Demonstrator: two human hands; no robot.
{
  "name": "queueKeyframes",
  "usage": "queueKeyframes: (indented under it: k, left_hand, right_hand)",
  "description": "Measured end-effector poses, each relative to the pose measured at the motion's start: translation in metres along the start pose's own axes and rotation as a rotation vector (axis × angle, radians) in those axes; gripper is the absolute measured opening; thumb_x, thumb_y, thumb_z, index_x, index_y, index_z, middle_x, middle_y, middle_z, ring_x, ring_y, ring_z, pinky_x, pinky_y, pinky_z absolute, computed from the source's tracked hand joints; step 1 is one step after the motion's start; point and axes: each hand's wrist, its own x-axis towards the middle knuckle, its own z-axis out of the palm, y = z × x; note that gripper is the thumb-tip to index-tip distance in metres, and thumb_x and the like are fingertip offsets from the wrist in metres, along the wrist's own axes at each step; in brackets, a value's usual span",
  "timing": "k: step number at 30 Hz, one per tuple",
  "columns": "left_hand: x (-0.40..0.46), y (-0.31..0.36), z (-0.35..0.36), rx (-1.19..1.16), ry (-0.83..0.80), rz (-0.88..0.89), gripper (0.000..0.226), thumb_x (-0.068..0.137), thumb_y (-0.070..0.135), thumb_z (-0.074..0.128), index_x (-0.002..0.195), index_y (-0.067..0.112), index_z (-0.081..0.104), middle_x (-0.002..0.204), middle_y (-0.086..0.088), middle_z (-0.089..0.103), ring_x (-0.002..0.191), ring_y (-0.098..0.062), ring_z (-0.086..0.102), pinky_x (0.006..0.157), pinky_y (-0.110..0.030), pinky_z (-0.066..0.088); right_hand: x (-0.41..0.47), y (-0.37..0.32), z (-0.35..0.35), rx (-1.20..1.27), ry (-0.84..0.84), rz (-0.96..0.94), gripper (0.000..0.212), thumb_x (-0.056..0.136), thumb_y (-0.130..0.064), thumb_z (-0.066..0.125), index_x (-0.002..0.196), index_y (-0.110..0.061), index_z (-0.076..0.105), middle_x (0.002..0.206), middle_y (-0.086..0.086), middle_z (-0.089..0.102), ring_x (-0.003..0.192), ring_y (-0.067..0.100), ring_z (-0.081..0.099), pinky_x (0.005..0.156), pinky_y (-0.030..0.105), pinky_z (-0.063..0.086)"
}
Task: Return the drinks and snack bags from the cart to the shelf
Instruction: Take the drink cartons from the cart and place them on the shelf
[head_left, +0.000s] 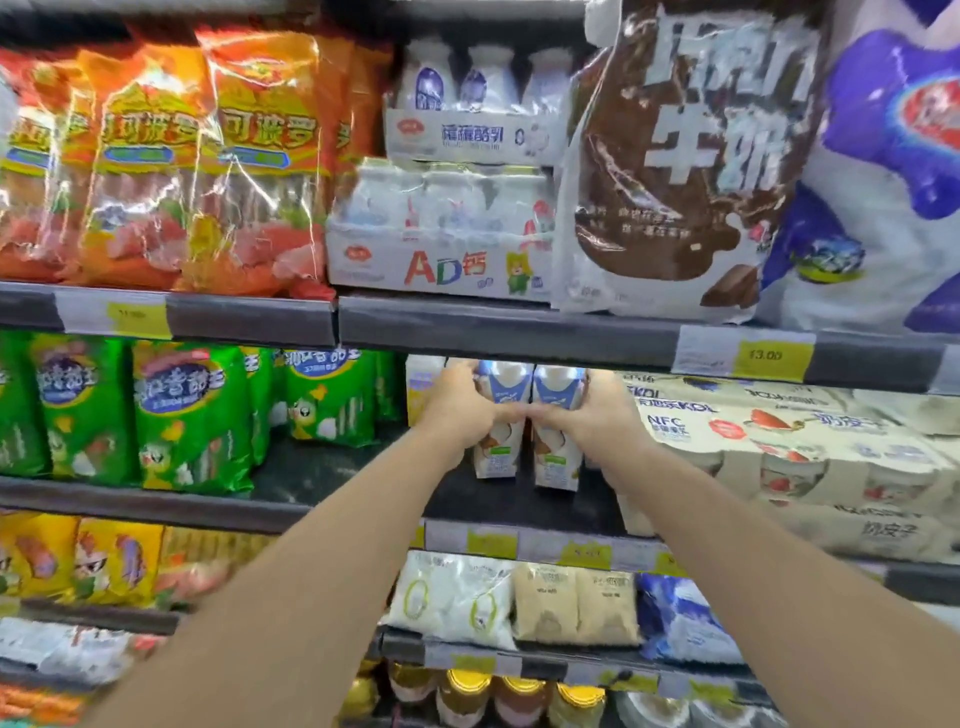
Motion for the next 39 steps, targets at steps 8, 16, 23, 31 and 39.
queueKeyframes:
  k: [8, 16, 23, 31, 39]
  left_hand:
    - [0.017, -0.009, 0.006, 0.106, -0.009, 0.165, 0.05, 0.062, 0.041, 0.092, 0.097, 0.016, 0.066, 0.089, -0.003, 0.073, 0.081, -0.017, 0.069, 0.073, -0.036, 0.06]
    - [0.009, -0.03, 0.002, 0.274, -0.123, 0.168, 0.036, 0.078, 0.028, 0.083, 0.1, 0.017, 0.057, 0.091, 0.009, 0.065, 0.084, -0.011, 0.061, 0.072, -0.026, 0.047]
    - [0.009, -0.028, 0.005, 0.283, -0.12, 0.148, 0.04, 0.082, 0.026, 0.079, 0.116, 0.018, 0.06, 0.111, 0.002, 0.069, 0.101, -0.018, 0.065, 0.087, -0.037, 0.056]
    - [0.009, -0.028, 0.005, 0.277, -0.107, 0.162, 0.038, 0.084, 0.023, 0.077, 0.117, 0.017, 0.059, 0.1, 0.008, 0.061, 0.091, -0.012, 0.057, 0.078, -0.028, 0.045]
    - [0.004, -0.03, 0.007, 0.307, -0.078, 0.183, 0.041, 0.085, 0.027, 0.076, 0.12, 0.016, 0.057, 0.116, -0.001, 0.068, 0.104, -0.019, 0.063, 0.086, -0.035, 0.053]
  right_hand:
    - [0.004, 0.003, 0.008, -0.136, 0.196, 0.055, 0.049, 0.071, -0.035, 0.087, 0.107, -0.009, 0.063, 0.1, 0.006, 0.072, 0.093, 0.023, 0.069, 0.077, 0.036, 0.057]
    - [-0.015, 0.019, 0.027, -0.311, 0.333, 0.082, 0.062, 0.074, -0.029, 0.085, 0.12, -0.008, 0.049, 0.116, 0.006, 0.059, 0.109, 0.023, 0.057, 0.089, 0.036, 0.048]
    - [-0.008, 0.014, 0.036, -0.384, 0.368, 0.079, 0.052, 0.075, -0.028, 0.082, 0.115, -0.011, 0.053, 0.115, 0.008, 0.058, 0.111, 0.026, 0.057, 0.095, 0.046, 0.05]
    - [0.001, 0.01, 0.037, -0.37, 0.393, 0.105, 0.05, 0.072, -0.026, 0.085, 0.109, -0.014, 0.053, 0.109, 0.007, 0.06, 0.103, 0.025, 0.061, 0.089, 0.045, 0.054]
    - [-0.001, 0.009, 0.037, -0.342, 0.367, 0.122, 0.052, 0.081, -0.022, 0.08, 0.121, -0.009, 0.05, 0.118, 0.008, 0.057, 0.112, 0.024, 0.056, 0.092, 0.035, 0.049]
